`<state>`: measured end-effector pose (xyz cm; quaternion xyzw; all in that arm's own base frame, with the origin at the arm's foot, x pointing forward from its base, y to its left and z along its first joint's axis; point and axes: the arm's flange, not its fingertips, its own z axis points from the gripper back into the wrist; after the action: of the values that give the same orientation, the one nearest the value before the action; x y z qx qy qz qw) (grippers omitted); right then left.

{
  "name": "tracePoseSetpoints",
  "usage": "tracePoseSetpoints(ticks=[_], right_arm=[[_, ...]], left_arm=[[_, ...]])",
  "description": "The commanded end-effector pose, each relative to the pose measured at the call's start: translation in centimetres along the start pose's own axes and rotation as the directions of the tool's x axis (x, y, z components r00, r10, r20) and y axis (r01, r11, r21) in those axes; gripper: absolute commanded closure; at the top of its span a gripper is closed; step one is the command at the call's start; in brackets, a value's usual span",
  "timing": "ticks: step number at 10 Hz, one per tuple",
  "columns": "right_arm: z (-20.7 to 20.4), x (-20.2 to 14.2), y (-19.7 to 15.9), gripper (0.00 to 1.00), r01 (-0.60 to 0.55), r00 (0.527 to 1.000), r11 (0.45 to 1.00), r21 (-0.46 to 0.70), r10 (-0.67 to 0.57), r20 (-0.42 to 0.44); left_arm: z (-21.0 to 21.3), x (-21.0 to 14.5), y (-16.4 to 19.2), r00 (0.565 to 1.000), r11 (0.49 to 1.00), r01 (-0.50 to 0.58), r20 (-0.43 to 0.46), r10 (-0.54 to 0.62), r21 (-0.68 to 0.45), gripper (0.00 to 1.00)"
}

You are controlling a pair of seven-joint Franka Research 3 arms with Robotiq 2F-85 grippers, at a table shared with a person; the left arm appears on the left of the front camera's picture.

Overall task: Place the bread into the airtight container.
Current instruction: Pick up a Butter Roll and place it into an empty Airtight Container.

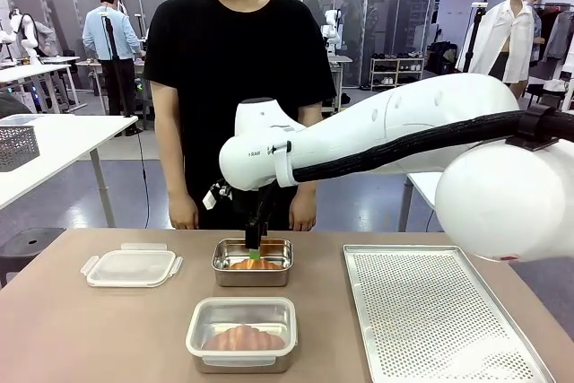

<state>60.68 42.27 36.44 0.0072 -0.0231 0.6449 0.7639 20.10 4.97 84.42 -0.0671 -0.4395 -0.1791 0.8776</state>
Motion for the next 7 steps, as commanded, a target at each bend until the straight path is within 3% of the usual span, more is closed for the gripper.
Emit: tracePoseSetpoints(ticks=[1, 4, 5, 7], right_arm=[[4.6, -4.0, -0.4, 0.00, 0.124, 0.992, 0.992, 0.016, -0.124, 0.000], [12.6, -12.1, -0.3, 0.00, 0.261, 0.960, 0.965, -0.004, -0.259, 0.106], [16.1, -15.2, 0.4, 0.00, 0.336, 0.931, 0.942, -0.008, -0.331, 0.154], [23.5, -21.9, 3.4, 0.00, 0.541, 0.820, 0.840, -0.050, -0.513, 0.255]], left_arm=[[0.1, 0.0, 0.0, 1.000, 1.000, 0.003, 0.001, -0.003, -0.003, 0.00], [0.1, 0.0, 0.0, 1.000, 1.000, 0.003, 0.001, -0.003, -0.003, 0.00], [0.1, 0.0, 0.0, 1.000, 1.000, 0.003, 0.001, -0.003, -0.003, 0.00], [0.1, 0.0, 0.0, 1.000, 1.000, 0.003, 0.001, -0.003, -0.003, 0.00]])
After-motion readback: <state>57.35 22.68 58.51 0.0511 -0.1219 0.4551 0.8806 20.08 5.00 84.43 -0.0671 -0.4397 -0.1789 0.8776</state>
